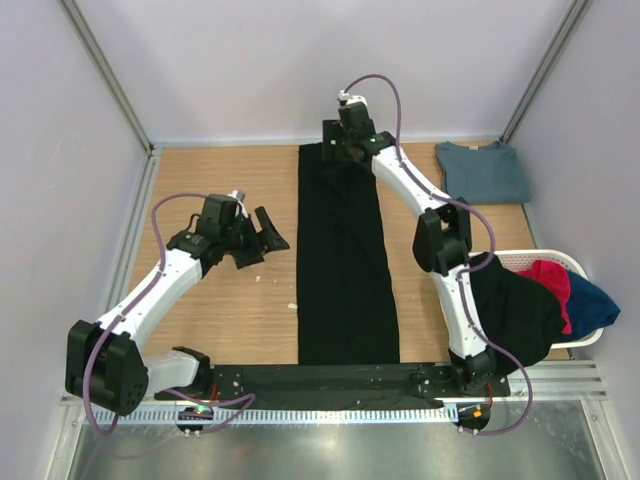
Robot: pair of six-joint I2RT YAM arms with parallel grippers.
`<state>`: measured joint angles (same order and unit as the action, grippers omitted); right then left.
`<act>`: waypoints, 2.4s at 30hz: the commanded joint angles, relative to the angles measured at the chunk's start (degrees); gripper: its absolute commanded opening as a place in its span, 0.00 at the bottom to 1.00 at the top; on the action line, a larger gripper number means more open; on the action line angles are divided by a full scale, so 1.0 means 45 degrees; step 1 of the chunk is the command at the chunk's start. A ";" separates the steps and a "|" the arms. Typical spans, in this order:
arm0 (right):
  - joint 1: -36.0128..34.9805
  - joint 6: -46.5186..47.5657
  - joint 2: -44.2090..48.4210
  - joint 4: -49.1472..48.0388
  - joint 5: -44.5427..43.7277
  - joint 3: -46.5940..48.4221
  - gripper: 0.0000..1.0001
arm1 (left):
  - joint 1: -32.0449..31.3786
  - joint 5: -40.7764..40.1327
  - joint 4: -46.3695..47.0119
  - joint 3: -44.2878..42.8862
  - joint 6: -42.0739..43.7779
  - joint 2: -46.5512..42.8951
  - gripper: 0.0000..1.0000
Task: Fold and stack the t-shirts
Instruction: Fold the tshirt
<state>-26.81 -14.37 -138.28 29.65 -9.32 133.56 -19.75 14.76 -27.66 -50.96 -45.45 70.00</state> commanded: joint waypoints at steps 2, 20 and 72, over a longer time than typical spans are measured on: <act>-0.0176 0.0148 0.3923 0.0422 -0.0584 -0.2427 0.86 | -0.0103 0.0605 0.0482 -0.0785 0.0374 0.0070 0.81; -0.0390 -0.5378 1.8373 0.3392 0.3726 -2.0390 0.84 | -0.5120 -0.2010 -0.1510 0.3529 -0.5913 -0.3952 0.77; -0.4863 -0.9679 1.9792 0.2729 0.2834 -2.2592 0.02 | -0.8737 -0.3628 -0.0881 0.3227 -0.6933 -0.1472 0.00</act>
<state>-48.31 -59.51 -48.18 44.82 4.78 26.76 -59.75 4.16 -25.71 -28.10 -81.32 65.08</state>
